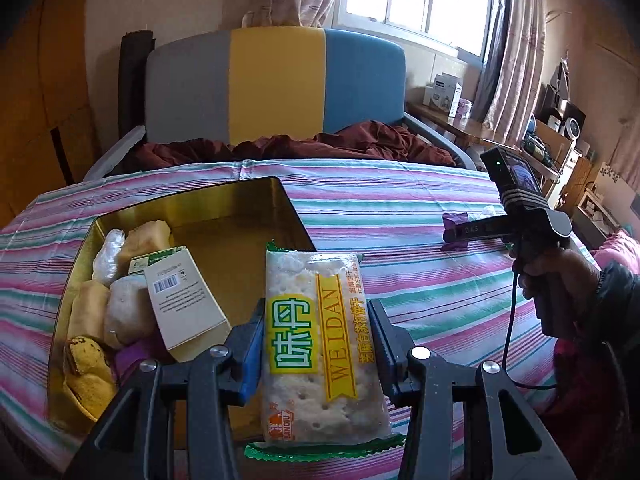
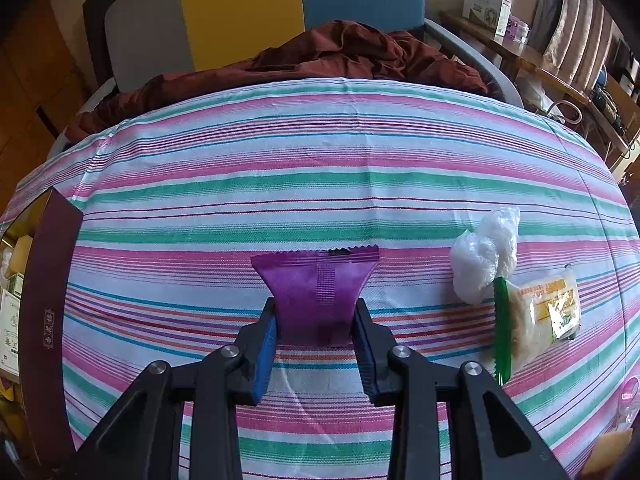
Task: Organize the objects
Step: 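Carry the WEIDAN packet into the gold tray and open the left gripper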
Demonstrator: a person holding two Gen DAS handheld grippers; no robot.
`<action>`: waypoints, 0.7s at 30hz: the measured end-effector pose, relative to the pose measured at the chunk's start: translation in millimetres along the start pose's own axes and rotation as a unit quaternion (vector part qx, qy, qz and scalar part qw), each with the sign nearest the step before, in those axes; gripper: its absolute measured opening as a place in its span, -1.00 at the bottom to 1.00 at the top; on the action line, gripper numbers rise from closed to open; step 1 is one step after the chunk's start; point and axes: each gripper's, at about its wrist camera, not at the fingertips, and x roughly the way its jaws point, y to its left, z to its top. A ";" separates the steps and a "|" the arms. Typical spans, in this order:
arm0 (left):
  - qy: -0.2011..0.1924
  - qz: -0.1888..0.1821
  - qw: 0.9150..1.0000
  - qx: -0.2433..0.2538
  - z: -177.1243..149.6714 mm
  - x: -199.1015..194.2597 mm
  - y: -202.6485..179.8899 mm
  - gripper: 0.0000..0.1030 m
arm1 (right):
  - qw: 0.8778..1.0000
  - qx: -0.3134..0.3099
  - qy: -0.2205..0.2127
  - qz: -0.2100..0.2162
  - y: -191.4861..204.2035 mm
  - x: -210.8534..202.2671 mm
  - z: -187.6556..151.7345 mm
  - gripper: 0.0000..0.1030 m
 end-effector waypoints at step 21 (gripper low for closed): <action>-0.001 0.059 0.990 -0.130 -47.6 -43.9 153.1 -0.09 | 1.000 -0.021 0.002 -0.024 7.6 0.6 -0.5 -0.34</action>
